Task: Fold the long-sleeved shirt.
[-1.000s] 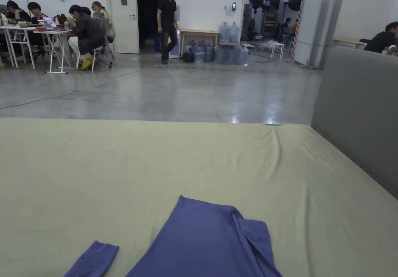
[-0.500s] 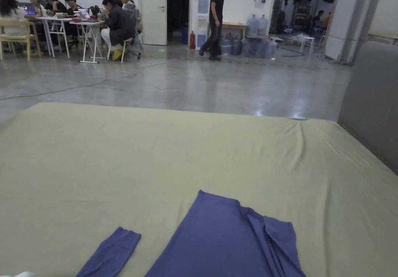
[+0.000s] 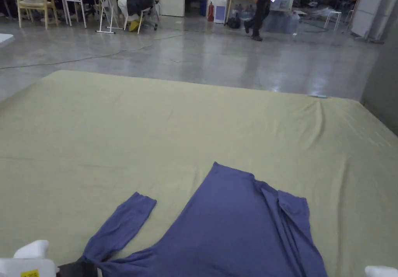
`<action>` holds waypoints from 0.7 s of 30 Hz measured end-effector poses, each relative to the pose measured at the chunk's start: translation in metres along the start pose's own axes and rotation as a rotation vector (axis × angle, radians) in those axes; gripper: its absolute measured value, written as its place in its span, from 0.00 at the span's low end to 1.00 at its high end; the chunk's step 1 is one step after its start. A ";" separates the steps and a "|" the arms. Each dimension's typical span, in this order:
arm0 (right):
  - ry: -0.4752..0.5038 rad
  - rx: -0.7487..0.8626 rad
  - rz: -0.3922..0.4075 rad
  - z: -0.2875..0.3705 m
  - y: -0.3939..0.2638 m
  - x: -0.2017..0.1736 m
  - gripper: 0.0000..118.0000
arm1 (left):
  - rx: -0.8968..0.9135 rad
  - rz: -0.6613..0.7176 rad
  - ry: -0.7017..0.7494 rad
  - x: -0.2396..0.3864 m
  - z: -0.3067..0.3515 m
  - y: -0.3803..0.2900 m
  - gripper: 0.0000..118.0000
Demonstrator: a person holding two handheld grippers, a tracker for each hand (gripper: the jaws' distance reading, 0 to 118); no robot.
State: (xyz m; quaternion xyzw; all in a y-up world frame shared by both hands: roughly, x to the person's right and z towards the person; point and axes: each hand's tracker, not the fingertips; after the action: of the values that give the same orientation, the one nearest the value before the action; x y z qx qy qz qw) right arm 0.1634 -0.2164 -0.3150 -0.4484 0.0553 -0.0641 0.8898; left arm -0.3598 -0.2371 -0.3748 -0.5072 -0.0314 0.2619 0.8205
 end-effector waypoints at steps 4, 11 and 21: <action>-0.001 -0.015 0.059 -0.016 -0.017 -0.028 0.00 | -0.126 0.021 -0.038 0.010 -0.039 -0.018 0.00; 0.081 -0.032 0.053 -0.033 -0.014 -0.042 0.00 | -0.077 0.049 0.006 0.041 -0.104 0.007 0.93; 0.083 -0.061 0.015 -0.065 0.005 -0.028 0.00 | -0.030 0.120 0.156 0.077 -0.183 0.016 0.77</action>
State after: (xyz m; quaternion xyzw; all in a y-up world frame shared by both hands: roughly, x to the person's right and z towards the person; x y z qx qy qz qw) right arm 0.1261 -0.2606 -0.3561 -0.4721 0.0972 -0.0742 0.8730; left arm -0.2420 -0.3451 -0.4929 -0.5393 0.0594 0.2697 0.7956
